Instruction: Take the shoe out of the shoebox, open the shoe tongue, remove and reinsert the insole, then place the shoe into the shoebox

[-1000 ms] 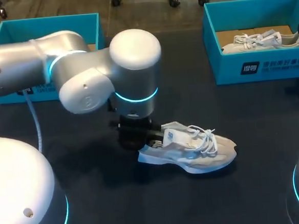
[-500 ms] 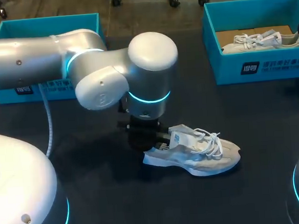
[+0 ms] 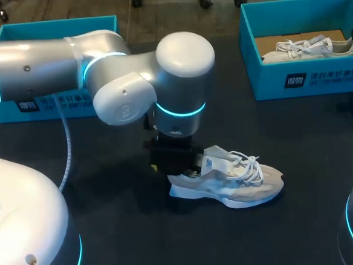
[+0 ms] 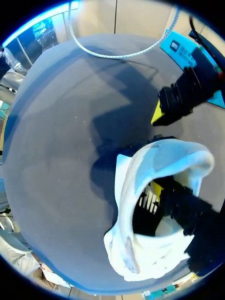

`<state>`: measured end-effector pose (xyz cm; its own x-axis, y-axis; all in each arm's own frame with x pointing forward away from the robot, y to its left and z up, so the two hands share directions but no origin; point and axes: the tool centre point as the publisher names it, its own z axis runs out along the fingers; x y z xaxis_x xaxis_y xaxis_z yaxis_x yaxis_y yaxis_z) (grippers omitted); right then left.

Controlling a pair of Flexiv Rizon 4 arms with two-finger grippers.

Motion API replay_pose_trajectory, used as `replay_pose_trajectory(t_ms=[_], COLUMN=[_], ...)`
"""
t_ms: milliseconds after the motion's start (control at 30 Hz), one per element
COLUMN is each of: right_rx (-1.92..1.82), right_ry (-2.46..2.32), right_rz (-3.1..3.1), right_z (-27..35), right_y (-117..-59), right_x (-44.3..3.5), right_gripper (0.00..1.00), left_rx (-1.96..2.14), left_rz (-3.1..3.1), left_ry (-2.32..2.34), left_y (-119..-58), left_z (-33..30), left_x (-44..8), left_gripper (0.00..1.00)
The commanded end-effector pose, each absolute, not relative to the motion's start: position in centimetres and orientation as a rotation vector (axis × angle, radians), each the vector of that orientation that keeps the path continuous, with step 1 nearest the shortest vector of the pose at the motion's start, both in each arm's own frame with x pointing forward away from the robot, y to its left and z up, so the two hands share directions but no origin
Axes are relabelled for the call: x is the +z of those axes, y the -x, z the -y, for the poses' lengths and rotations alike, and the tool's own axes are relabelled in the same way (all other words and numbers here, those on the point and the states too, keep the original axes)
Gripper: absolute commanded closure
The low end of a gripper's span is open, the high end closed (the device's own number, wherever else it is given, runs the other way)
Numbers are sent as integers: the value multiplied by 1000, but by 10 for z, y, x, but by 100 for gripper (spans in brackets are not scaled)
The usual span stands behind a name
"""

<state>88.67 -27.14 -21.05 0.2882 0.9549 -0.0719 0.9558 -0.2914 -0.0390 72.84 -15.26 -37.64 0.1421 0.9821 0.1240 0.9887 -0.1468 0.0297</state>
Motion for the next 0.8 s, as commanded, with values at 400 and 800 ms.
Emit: replay_pose_trajectory(t_ms=[400,800], right_rx=[-130,-130], right_ry=[-2512,-2512], right_rz=[-1862,-1862], right_z=[271,271], right_y=[-887,-887], right_x=[-211,-211], right_gripper=[0,0], left_rx=[273,273], left_rz=[2378,2378], left_ry=[2006,2006], left_y=[-717,-717], left_z=[119,119], left_x=[-283,-283], left_gripper=[0,0])
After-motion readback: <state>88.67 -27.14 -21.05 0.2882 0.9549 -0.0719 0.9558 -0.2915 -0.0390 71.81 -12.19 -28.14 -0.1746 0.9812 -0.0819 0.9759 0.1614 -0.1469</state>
